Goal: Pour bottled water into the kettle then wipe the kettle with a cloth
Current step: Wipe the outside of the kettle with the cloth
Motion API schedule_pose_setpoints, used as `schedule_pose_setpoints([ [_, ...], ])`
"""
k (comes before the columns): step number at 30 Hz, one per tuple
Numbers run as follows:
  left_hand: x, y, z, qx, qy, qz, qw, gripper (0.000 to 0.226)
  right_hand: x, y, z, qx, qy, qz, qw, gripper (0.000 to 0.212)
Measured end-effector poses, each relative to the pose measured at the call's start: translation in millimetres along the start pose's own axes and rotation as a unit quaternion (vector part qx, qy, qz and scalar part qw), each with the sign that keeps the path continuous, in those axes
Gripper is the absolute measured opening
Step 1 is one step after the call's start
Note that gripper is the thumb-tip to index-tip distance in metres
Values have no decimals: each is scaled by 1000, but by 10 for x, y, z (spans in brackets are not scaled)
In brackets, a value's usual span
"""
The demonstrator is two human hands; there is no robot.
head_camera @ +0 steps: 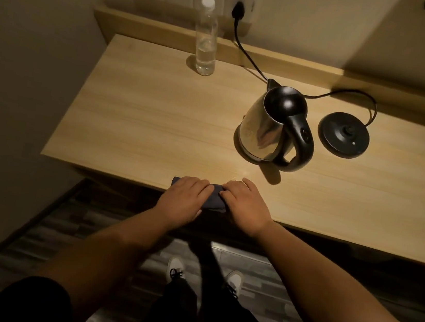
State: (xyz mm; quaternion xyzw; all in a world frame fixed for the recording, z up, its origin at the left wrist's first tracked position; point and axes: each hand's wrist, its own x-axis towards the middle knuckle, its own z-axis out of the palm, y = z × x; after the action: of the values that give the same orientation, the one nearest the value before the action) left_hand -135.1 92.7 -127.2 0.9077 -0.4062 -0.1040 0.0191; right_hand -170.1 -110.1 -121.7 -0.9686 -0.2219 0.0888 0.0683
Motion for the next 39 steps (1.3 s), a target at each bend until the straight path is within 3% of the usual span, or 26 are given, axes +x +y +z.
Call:
schedule_pose_setpoints([
  [5, 70, 105, -357, -153, -20, -97, 983, 72, 134, 104, -513, 26, 17, -9, 999, 26],
  [9, 182, 104, -736, -287, 59, -151, 944, 62, 303, 200, -992, 14, 82, -14, 996, 27],
  [12, 254, 45, -951, -365, 113, -194, 903, 57, 328, 329, -1388, -22, 172, -9, 985, 35],
  [15, 346, -17, -1063, -426, 141, -231, 863, 53, 314, 524, -1760, -32, 224, 81, 971, 38],
  [18, 484, -26, -1123, -459, 162, -255, 835, 53, 440, 769, -1881, -7, 172, 197, 965, 44],
  [22, 676, 29, -1122, -475, 166, -271, 820, 52, 537, 943, -1792, 103, 56, 248, 962, 58],
  [24, 769, 44, -1094, -483, 167, -279, 813, 51, 528, 967, -1731, 170, 77, 253, 949, 58],
  [30, 1057, 55, -1042, -506, 185, -315, 781, 43, 582, 956, -1713, 195, 69, 275, 939, 59],
  [35, 1195, 77, -1028, -511, 185, -326, 773, 41, 570, 970, -1693, 186, 55, 273, 942, 86],
  [39, 1254, 83, -1015, -510, 181, -331, 773, 40, 539, 1025, -1666, 186, 76, 255, 946, 85],
])
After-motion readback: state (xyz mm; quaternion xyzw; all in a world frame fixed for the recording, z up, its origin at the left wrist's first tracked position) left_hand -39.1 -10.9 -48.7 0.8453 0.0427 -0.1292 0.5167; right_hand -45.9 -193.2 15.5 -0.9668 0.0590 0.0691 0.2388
